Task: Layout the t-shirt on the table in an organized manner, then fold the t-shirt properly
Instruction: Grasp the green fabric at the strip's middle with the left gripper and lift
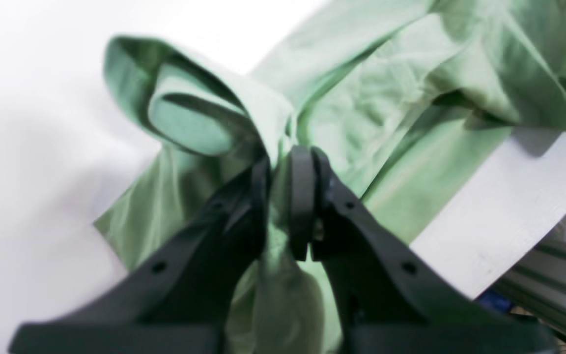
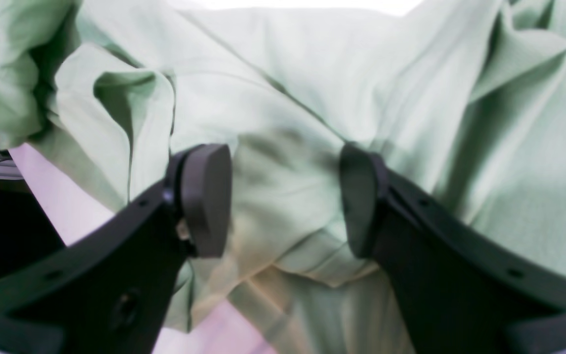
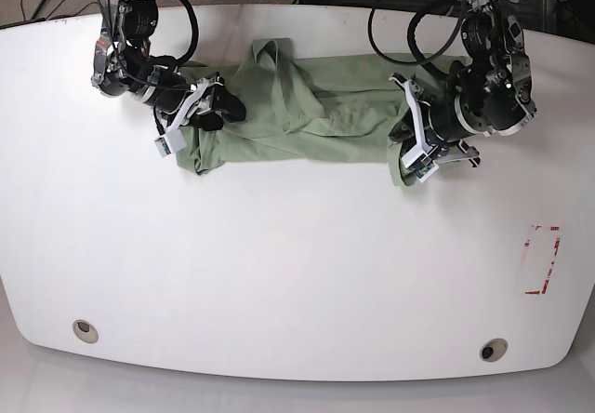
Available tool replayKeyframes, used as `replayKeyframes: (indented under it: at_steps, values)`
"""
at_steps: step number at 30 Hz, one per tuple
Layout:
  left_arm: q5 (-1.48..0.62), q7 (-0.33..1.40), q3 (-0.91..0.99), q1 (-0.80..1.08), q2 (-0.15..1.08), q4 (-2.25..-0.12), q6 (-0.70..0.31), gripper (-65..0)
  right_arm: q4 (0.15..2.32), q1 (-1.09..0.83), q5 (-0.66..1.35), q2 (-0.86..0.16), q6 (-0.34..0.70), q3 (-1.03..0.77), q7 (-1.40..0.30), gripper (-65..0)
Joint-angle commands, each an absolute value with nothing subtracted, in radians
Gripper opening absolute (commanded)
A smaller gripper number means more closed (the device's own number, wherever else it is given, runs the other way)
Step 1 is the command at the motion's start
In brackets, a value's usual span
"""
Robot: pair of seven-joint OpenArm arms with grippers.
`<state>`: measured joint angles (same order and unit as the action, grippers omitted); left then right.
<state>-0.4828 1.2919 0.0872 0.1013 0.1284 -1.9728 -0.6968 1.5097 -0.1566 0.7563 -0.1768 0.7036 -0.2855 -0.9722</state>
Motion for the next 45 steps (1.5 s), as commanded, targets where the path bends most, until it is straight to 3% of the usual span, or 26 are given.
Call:
replayKeyframes:
  at_steps: [1,17,26,28,37,45]
  values:
    - [-0.499,1.273,0.073,0.088,0.13,-1.988,-0.698,-62.1,1.517,-0.156,0.743,-0.183,0.698,-0.288,-0.99,-31.4]
    - [-0.499,1.273,0.053,0.088,0.105,-1.988,-0.698,-61.2,1.517,-0.156,0.745,-0.183,0.698,-0.288,-0.99,-31.4]
    - [-0.501,1.297,0.004,0.059,0.084,-1.988,-0.698,-39.6,1.517,-0.156,0.745,-0.183,0.698,-0.288,-0.99,-31.4]
    - [-0.504,1.325,0.001,0.054,0.065,-1.989,-0.698,-38.1,1.517,-0.156,0.745,-0.183,0.698,-0.288,-0.99,-31.5]
    - [-0.53,1.396,0.002,-0.016,0.031,-1.997,-0.698,-37.5,1.517,-0.154,0.745,-0.183,0.698,-0.288,-0.99,-31.5]
    - [-0.541,1.389,0.234,-0.01,0.094,-1.977,-0.698,-37.5,1.517,-0.154,0.745,-0.183,0.698,-0.288,-0.99,-31.5]
